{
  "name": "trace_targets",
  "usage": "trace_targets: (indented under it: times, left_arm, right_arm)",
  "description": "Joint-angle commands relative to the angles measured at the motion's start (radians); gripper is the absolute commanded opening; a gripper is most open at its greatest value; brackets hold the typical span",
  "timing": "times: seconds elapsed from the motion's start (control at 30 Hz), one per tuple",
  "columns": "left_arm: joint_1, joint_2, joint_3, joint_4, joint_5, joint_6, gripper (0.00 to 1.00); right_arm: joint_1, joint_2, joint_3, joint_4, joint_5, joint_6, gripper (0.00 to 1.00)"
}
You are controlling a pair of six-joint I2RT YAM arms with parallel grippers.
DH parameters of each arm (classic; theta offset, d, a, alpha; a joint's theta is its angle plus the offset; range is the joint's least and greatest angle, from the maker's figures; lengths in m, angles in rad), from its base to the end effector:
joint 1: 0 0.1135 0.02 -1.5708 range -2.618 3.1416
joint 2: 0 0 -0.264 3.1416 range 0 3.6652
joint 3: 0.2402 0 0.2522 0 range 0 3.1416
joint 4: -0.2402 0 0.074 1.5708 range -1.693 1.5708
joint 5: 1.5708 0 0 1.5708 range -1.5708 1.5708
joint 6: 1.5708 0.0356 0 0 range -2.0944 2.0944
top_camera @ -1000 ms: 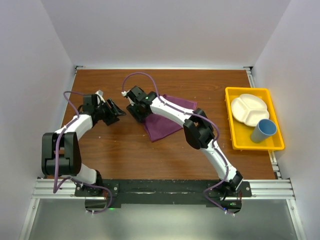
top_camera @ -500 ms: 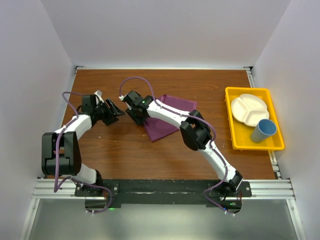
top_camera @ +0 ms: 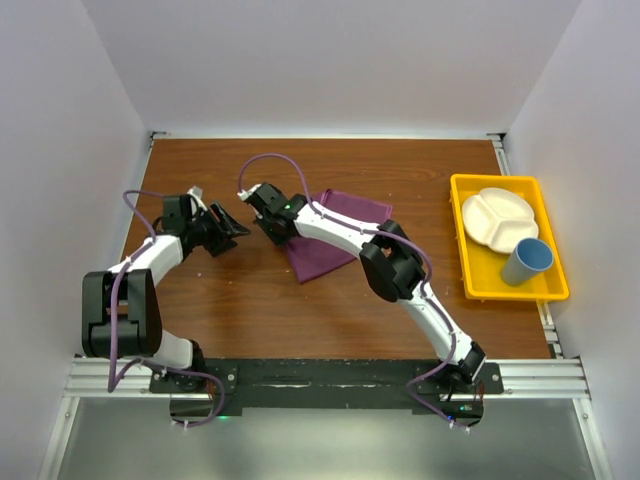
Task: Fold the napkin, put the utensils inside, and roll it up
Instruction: Roll the napkin with the utensil
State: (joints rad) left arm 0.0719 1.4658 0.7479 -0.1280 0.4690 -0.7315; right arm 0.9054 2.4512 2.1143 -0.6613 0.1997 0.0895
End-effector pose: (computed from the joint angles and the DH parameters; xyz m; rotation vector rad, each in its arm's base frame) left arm 0.2868 0.0045 0.1809 -0.7593 2.3595 -0.8611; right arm 0.3350 0.4154 0.1658 -0.9401 2.3642 0.1333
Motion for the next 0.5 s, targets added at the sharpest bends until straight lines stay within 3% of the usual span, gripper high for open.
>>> trace_targets:
  times: [0.0,0.2,0.47]
  left_arm:
    - [0.009,-0.036,0.014,0.008,0.013,-0.008,0.62]
    - [0.008,-0.025,-0.007,0.06,0.056,-0.055,0.65]
    - [-0.047,0.03,-0.059,0.238,0.131,-0.212,0.67]
  right_arm:
    - [-0.005,0.016,-0.037,-0.043,-0.115,-0.005,0.0]
    - [-0.04,-0.058,-0.04,-0.028,-0.296,0.035,0.0]
    - [-0.184,-0.169,-0.245,0.159,-0.678,0.205,0.0]
